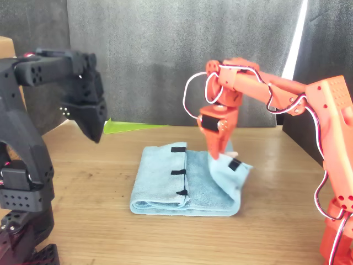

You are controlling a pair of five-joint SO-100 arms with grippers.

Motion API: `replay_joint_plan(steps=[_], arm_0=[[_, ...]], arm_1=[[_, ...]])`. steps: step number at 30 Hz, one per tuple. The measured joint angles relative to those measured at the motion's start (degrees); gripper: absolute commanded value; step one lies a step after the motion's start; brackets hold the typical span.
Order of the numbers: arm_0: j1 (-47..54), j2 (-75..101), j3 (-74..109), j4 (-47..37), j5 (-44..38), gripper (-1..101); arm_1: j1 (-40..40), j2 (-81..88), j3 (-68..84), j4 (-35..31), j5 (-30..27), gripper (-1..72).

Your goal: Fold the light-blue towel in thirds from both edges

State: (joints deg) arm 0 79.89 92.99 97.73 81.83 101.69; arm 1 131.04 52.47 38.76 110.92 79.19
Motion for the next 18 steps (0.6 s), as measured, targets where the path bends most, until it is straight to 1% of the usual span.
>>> replay_joint_plan(steps=[5,14,16,18], arm_0=[[-1.85,1.76,2.99,-1.23,-0.35,0],[-0.97,3.08,4.48,-1.49,-0.35,0],[-1.14,3.08,4.48,-1.49,-0.35,0],[-1.23,3.08,4.48,-1.49,-1.05,0]], arm_1=[[-0.35,-3.96,-6.24,0.0,0.35,1.1],[2.55,-8.44,-7.65,-0.18,0.62,1.4],[3.96,-8.53,-7.65,-0.53,0.62,3.5],[5.27,-9.05,-7.73,-0.35,0.62,11.3]])
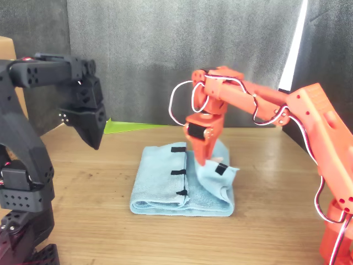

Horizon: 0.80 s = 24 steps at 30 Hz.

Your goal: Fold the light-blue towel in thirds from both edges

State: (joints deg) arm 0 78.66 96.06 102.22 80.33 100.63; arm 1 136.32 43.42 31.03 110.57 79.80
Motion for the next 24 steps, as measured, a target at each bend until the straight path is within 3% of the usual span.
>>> replay_joint_plan(steps=[7,24], arm_0=[[-0.88,0.0,0.0,0.0,-0.62,0],[-0.97,-2.2,0.0,0.0,-0.62,0]], arm_1=[[2.46,-0.7,-0.09,-0.35,0.0,25.6],[7.03,1.93,-0.26,0.26,-2.29,30.8]])
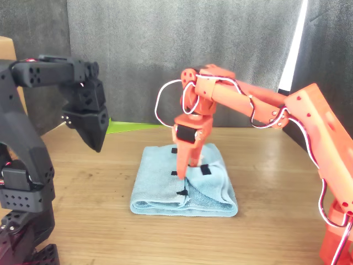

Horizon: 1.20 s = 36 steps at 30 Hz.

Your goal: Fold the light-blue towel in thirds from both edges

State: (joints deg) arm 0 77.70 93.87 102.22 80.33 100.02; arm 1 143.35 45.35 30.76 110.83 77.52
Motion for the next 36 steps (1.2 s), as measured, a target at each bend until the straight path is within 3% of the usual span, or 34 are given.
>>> replay_joint_plan(steps=[9,14,16,18,20,21,29,31,36], arm_0=[[0.0,-0.26,-0.97,0.26,-1.05,0],[0.0,-0.26,-0.97,0.44,-1.05,0],[0.0,-0.26,-0.97,0.44,-1.05,0],[0.0,-0.26,-0.97,0.44,-1.05,0],[0.0,-0.26,-0.97,0.44,-1.05,0],[0.0,-0.26,-0.97,0.26,-1.05,0],[6.42,8.53,6.24,-5.71,-1.76,0],[8.35,15.73,11.78,-7.91,-1.41,0],[11.51,33.75,23.03,-8.61,-0.44,0]], arm_1=[[9.32,0.0,-0.62,0.0,-0.18,31.0],[11.6,0.09,-3.87,0.09,-0.18,32.2],[10.55,0.18,-4.66,0.09,-0.18,29.3],[7.03,1.23,-4.66,0.09,1.14,21.0],[1.49,2.64,-4.66,0.09,2.02,3.3],[-2.02,3.43,-4.66,0.09,2.64,0.0],[-37.09,12.74,2.11,-0.62,6.06,0.1],[-42.71,19.07,13.01,-5.45,6.15,0.1],[-48.34,40.96,46.05,-18.98,3.6,0.0]])
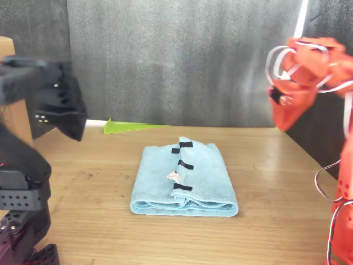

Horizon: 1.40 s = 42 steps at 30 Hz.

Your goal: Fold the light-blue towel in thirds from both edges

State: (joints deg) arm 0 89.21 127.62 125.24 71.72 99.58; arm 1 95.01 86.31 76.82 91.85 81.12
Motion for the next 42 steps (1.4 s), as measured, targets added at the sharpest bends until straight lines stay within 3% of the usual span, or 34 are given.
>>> replay_joint_plan(steps=[6,11,16,27,36,42], arm_0=[[0.26,19.42,11.43,2.46,1.14,0],[3.6,32.08,18.46,3.16,0.97,0],[3.16,39.29,25.05,2.99,-0.09,0],[4.75,54.05,32.96,4.75,-2.37,0],[4.66,54.05,34.01,4.04,-3.43,0],[5.8,54.05,34.01,4.04,-3.43,0]], arm_1=[[-7.38,24.79,33.75,-12.74,-4.83,0.0],[-13.36,44.38,54.84,-17.58,-9.67,-0.1],[-18.11,60.64,66.8,-19.78,-13.54,-0.1],[-16.7,85.87,77.52,-17.4,-11.51,0.0],[-17.23,93.6,81.56,-16.26,-10.55,0.0],[-17.31,93.6,81.56,-16.26,-5.98,0.0]])
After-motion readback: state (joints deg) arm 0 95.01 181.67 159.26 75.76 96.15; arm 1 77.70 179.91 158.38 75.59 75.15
